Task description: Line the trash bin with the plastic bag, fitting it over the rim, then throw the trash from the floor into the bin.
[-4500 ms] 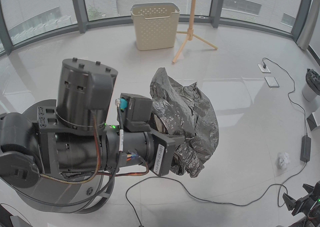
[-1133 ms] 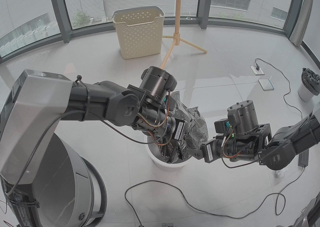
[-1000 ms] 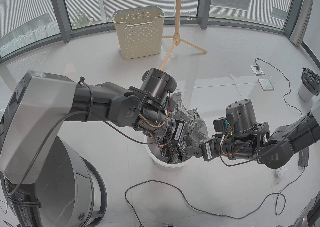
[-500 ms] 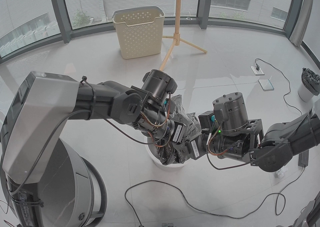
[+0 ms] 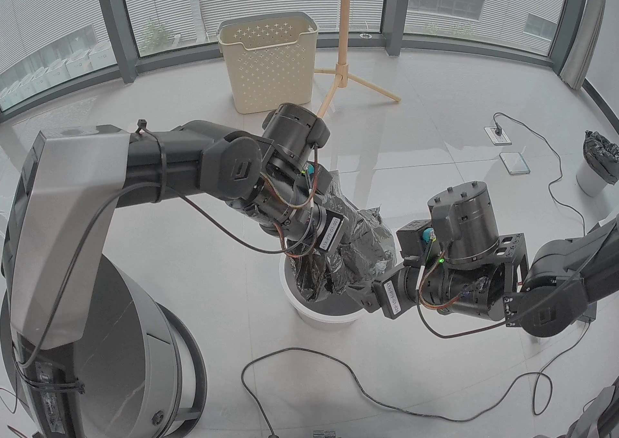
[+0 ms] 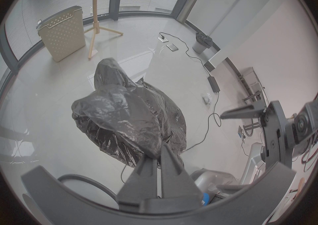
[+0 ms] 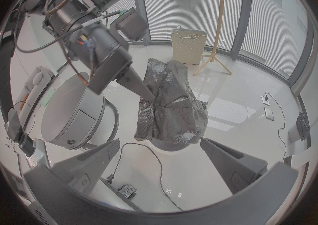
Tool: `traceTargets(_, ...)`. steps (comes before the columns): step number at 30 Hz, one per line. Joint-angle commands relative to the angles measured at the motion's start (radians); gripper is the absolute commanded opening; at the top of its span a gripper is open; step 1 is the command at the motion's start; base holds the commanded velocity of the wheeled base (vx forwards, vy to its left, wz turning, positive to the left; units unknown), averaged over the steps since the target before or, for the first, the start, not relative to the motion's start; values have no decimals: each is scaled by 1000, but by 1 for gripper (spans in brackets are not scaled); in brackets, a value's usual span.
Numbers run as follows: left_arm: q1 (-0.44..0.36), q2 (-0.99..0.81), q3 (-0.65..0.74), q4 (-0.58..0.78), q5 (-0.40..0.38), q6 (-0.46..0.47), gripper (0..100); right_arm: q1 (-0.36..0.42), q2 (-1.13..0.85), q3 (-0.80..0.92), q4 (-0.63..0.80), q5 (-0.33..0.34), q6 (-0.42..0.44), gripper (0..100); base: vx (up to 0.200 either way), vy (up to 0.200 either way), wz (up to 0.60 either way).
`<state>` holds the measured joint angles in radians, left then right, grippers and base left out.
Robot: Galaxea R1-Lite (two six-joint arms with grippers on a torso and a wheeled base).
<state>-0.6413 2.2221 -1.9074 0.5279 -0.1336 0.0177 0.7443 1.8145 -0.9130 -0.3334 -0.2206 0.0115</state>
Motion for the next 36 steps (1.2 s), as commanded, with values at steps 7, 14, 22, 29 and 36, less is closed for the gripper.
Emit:
traceTargets(7, -11, 80, -93, 78, 6, 41, 0, 46, -17, 9, 1, -16, -11, 100, 0, 0, 0)
traceTargets(14, -11, 85, -93, 92, 6, 41, 0, 84, 40, -40, 2, -82, -71, 100, 0, 0, 0)
traceTargets(22, -11, 87, -93, 100, 5, 38, 0, 87, 60, -41, 2, -137, -73, 100, 0, 0, 0)
traceTargets(29, -8, 102, -93, 156, -1, 31, 0, 92, 78, -18, 2, -158, -65, 100, 0, 0, 0)
traceTargets(36, -11, 111, -93, 161, -4, -2, 0, 96, 98, -41, 2, -158, 38, 100, 0, 0, 0)
